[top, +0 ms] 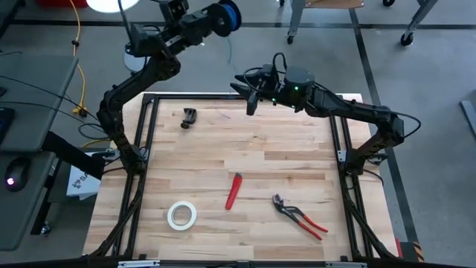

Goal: Coil cords
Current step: Coil the blue wire cable onto the black spool

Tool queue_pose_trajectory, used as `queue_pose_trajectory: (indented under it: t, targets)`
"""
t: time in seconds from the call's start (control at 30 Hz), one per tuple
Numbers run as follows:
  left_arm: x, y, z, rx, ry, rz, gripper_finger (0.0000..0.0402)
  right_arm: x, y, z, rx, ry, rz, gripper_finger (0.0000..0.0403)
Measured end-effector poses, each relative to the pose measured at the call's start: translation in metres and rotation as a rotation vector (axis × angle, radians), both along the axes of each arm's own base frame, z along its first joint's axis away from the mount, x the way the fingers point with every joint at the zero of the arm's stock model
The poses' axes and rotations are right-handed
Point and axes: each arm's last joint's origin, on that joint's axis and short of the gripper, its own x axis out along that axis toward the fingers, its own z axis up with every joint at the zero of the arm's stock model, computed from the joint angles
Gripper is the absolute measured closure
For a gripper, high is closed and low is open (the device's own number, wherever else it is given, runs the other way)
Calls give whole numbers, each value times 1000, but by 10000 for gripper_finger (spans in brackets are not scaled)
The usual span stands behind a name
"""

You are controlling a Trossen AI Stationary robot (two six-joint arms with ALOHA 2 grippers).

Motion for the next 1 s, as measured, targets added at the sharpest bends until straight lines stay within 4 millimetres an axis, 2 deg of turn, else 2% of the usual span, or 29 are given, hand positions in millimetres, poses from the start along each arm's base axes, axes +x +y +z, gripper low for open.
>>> queue_pose_trajectory:
  t: [0.3,0.83,1.0]
  targets:
    - [9,-8,-2,8,-17,20,401,-1,-4,1,-117,38,-143,243]
    - [22,-27,-2,-1,-44,20,401,1,0,2,-38,-17,39,243]
    - [26,-33,-3,-15,-28,3,401,1,-1,0,-49,6,-1,243]
